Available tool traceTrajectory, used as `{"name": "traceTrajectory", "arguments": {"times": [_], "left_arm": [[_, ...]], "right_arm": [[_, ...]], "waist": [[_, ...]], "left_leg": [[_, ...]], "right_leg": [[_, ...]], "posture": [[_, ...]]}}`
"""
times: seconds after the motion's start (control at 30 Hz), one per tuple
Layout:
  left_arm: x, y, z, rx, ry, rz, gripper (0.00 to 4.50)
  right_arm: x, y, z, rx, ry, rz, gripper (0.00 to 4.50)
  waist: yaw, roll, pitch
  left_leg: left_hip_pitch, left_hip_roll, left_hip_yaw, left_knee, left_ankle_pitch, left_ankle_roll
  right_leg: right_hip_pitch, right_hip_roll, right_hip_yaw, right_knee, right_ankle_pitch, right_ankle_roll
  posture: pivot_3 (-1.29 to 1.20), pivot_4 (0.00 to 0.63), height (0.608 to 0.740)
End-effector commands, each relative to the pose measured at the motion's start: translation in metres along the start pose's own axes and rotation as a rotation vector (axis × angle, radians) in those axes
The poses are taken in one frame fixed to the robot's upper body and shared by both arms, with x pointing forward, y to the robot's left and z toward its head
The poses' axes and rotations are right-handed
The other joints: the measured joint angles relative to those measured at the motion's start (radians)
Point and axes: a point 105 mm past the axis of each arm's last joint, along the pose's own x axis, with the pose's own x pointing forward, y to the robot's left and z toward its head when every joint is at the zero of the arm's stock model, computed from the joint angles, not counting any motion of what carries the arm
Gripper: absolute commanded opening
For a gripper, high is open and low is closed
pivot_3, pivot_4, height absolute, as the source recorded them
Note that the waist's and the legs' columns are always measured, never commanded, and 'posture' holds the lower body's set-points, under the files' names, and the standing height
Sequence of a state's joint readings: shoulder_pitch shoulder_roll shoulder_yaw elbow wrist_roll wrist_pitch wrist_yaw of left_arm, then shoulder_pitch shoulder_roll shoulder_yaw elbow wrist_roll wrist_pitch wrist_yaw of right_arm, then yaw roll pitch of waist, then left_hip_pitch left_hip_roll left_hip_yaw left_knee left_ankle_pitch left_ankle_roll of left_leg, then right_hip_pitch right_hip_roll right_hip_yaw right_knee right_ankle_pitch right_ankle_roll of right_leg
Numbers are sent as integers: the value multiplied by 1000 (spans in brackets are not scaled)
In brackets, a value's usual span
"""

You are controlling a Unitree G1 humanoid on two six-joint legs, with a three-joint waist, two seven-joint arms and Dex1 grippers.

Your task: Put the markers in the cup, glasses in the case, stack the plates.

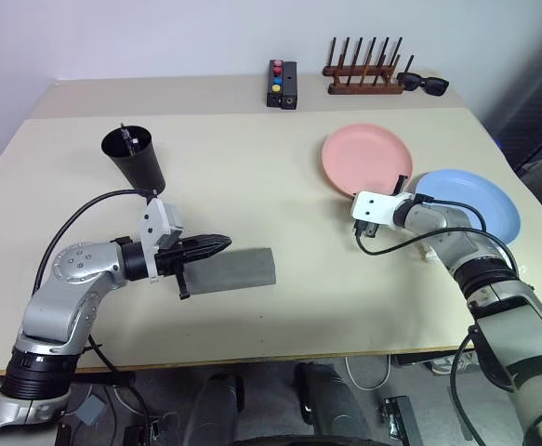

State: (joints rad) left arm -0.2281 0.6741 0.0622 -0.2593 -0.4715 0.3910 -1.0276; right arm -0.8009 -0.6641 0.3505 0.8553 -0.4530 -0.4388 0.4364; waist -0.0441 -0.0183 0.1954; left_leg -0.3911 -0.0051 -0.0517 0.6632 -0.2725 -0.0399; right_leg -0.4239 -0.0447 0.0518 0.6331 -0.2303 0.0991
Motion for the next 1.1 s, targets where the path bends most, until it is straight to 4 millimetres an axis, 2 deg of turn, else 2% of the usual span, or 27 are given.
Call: {"name": "traceTrajectory", "arguments": {"times": [0.03, 0.17, 0.33, 0.47, 0.57, 0.67, 0.87, 0.97, 1.1], "left_arm": [[-3, 1, 14, 38, -31, 2, 0], [-4, 3, 14, 40, -29, 5, 0], [-3, 3, 14, 41, -31, -10, 0], [1, -1, 14, 38, -39, -33, 0], [5, -3, 14, 37, -46, -53, 0], [5, -4, 14, 38, -48, -62, 0], [4, -5, 14, 40, -49, -66, 0], [6, -5, 15, 38, -56, -68, 0], [12, -8, 21, 33, -84, -81, 0]], "right_arm": [[-17, -17, 17, -100, -88, -34, 28], [-40, -10, 35, -106, -162, 25, 28], [-79, 26, 58, -19, -222, 228, 28], [-92, 41, 71, 69, -243, 315, 28], [-100, 43, 76, 96, -239, 343, 896], [-111, 41, 76, 100, -222, 344, 2258], [-139, 17, 88, 356, -258, 310, 2258], [-137, -15, 67, 448, -182, 137, 2258], [-129, -38, 10, 592, 43, -66, 2258]], "waist": [[1, 0, 0], [1, 0, 0], [6, 0, 0], [1, 0, 0], [3, 0, 0], [6, 0, 0], [22, 0, 0], [28, 0, 0], [31, 0, 0]], "left_leg": [[0, 0, 0, 0, 0, 0], [0, 0, 0, 0, 0, 0], [0, 0, -1, 0, 0, 0], [0, 1, 0, 2, 0, 0], [1, 1, 0, 2, 0, 0], [1, 1, 0, 2, 0, 0], [1, 1, 0, 2, 0, 0], [1, 1, 0, 3, 0, 0], [1, 0, 0, 4, 0, 0]], "right_leg": [[0, 0, 0, 0, 0, 0], [0, 0, 0, 0, 0, 0], [0, 0, 0, 1, 0, 0], [1, 0, 0, 1, 0, 0], [2, 1, 0, 1, -1, -1], [2, 1, 0, 1, -1, -1], [2, 1, 0, 0, -1, -1], [3, 1, 0, 0, -2, -4], [3, 0, 0, -1, -2, -4]], "posture": [[0, 150, 735], [0, 150, 735], [0, 150, 735], [0, 150, 735], [0, 150, 735], [0, 150, 735], [0, 150, 735], [0, 150, 735], [0, 150, 735]]}}
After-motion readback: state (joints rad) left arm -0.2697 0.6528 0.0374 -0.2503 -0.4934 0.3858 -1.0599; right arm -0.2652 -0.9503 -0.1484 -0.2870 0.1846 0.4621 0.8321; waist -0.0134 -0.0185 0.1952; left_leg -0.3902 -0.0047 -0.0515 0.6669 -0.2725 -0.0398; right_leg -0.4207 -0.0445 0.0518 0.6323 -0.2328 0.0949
